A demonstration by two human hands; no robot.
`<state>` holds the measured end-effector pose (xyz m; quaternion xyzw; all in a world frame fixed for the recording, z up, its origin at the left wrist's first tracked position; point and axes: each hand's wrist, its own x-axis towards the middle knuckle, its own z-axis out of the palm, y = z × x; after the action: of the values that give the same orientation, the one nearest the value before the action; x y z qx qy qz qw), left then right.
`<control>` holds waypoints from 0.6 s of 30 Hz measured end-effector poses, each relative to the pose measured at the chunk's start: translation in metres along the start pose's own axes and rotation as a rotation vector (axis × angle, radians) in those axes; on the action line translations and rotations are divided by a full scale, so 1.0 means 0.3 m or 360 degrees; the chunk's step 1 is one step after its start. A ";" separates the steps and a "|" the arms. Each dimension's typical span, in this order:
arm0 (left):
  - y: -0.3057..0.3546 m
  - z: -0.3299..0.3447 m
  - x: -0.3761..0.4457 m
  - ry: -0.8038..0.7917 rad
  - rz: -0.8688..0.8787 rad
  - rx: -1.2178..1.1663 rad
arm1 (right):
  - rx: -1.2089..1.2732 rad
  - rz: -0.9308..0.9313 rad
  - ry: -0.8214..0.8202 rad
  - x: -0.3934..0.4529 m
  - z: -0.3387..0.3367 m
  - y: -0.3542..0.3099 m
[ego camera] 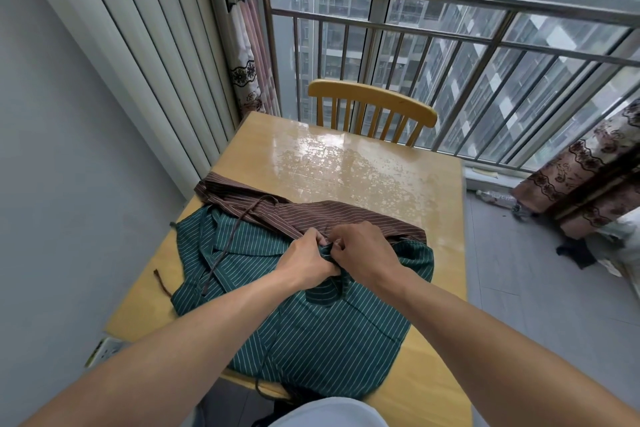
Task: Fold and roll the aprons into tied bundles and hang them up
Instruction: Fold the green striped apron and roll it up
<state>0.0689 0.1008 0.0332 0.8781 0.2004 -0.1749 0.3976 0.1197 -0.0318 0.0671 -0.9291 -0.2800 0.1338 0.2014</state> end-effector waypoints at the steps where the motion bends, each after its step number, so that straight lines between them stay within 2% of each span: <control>1: 0.002 -0.001 0.003 0.0002 0.0007 -0.0002 | -0.0030 0.0003 0.0009 0.004 0.001 -0.001; 8: 0.003 0.009 -0.014 0.0115 0.0127 0.0228 | -0.0467 -0.0109 -0.0260 0.010 -0.009 -0.028; 14: -0.002 0.026 -0.036 0.0350 0.0311 0.0383 | -0.0411 -0.0005 -0.0389 0.035 -0.017 -0.016; 18: 0.007 0.020 -0.033 0.0460 0.0335 0.0515 | -0.0286 0.0068 -0.0756 0.073 -0.038 -0.004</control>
<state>0.0605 0.0928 0.0353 0.9624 0.1318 -0.0349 0.2351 0.1410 -0.0219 0.0748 -0.8914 -0.3106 0.3271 0.0437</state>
